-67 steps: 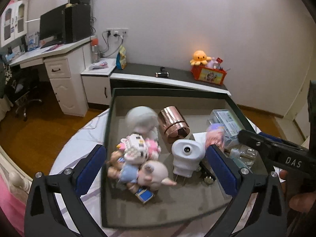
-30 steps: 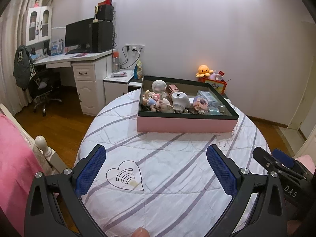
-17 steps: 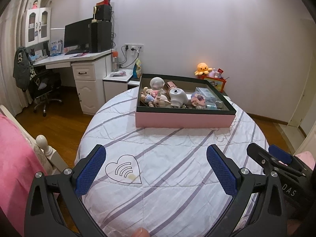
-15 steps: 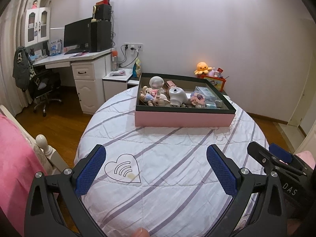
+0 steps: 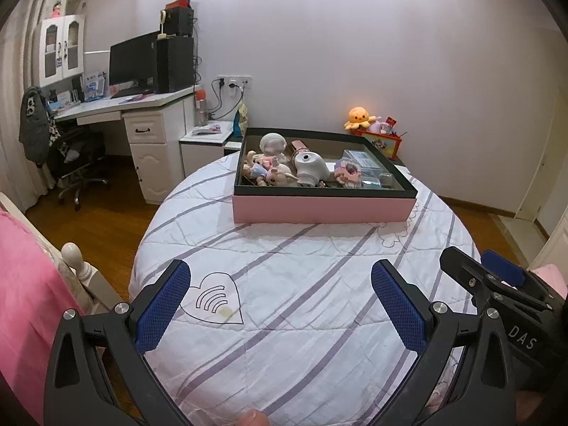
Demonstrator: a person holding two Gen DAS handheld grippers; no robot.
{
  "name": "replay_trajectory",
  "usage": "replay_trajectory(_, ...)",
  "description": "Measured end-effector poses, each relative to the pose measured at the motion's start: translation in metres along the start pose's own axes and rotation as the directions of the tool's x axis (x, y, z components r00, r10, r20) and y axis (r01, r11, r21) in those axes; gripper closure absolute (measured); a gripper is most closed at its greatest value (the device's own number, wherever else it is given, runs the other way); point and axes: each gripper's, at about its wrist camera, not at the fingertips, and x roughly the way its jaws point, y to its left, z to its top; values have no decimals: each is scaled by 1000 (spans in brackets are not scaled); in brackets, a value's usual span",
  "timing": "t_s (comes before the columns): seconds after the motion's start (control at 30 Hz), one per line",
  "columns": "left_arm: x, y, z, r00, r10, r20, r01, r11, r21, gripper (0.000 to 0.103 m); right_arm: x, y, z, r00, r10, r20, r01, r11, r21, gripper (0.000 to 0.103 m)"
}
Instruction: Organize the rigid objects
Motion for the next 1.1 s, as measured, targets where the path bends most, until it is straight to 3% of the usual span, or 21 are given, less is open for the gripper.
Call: replay_trajectory(1.1,-5,-8,5,1000,2,12,-2,1000,13,0,-10,-9,6,1000,-2,31,1,1000,27,16)
